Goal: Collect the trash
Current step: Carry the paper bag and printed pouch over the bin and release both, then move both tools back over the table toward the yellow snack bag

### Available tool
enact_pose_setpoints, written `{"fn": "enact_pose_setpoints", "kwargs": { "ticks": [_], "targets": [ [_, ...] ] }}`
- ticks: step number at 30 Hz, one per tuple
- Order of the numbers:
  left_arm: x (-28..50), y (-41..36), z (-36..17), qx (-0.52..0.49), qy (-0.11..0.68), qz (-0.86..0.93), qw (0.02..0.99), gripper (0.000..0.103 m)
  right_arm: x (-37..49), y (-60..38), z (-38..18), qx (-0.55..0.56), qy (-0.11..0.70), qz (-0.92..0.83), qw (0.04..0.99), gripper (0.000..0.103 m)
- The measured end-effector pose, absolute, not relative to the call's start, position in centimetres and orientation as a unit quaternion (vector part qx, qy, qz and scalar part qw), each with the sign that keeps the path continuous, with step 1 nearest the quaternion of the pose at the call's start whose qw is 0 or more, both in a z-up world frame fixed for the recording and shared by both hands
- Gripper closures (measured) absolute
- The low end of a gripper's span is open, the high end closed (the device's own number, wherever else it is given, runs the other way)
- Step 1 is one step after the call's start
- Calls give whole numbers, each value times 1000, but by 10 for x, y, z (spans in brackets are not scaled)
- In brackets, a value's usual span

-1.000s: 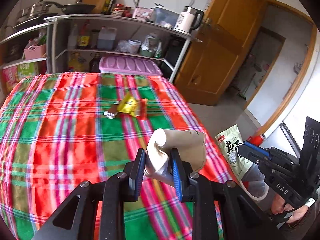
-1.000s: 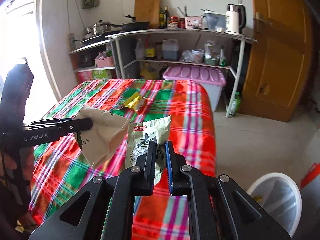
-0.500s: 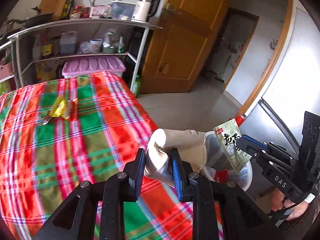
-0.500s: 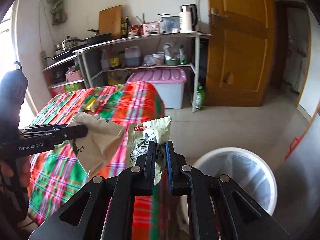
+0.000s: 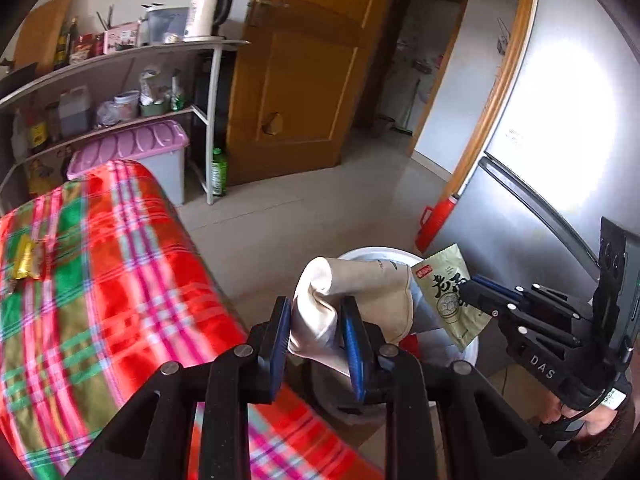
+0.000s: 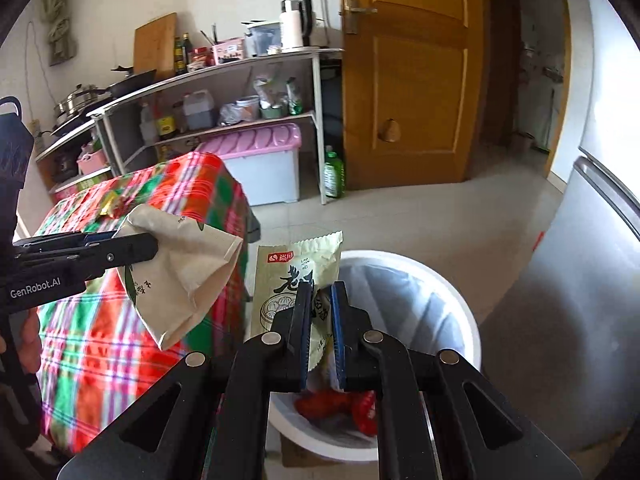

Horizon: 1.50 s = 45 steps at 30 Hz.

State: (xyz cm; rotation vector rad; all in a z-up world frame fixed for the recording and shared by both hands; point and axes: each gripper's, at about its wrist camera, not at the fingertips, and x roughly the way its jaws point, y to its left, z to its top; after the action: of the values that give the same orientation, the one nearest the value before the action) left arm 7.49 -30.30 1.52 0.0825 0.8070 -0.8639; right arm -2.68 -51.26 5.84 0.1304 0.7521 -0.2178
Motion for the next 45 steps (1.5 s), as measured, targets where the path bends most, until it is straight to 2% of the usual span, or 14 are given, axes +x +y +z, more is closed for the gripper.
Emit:
{"fn": "enact_pose_setpoints", "kwargs": {
  "ticks": [10, 23, 25, 28, 31, 33, 45],
  "targets": [
    [70, -376, -22, 72, 410, -419, 807, 77, -38, -568, 17, 89, 409, -155, 895, 93],
    [78, -397, -50, 92, 441, -398, 799, 76, -26, -592, -14, 101, 440, -168, 876, 92],
    [79, -395, -51, 85, 446, -400, 796, 75, -25, -591, -14, 99, 441, -170, 875, 88],
    [77, -393, -48, 93, 437, -395, 802, 63, -26, -589, -14, 99, 441, -168, 876, 82],
    [76, -388, -43, 79, 438, -403, 800, 62, -26, -586, -12, 104, 439, -166, 877, 70],
    [74, -385, -39, 88, 430, -396, 807, 62, -29, -583, -8, 103, 434, -161, 880, 65],
    [66, -338, -2, 65, 394, -387, 831, 61, -43, -545, 35, 104, 389, -141, 904, 63]
  ]
}}
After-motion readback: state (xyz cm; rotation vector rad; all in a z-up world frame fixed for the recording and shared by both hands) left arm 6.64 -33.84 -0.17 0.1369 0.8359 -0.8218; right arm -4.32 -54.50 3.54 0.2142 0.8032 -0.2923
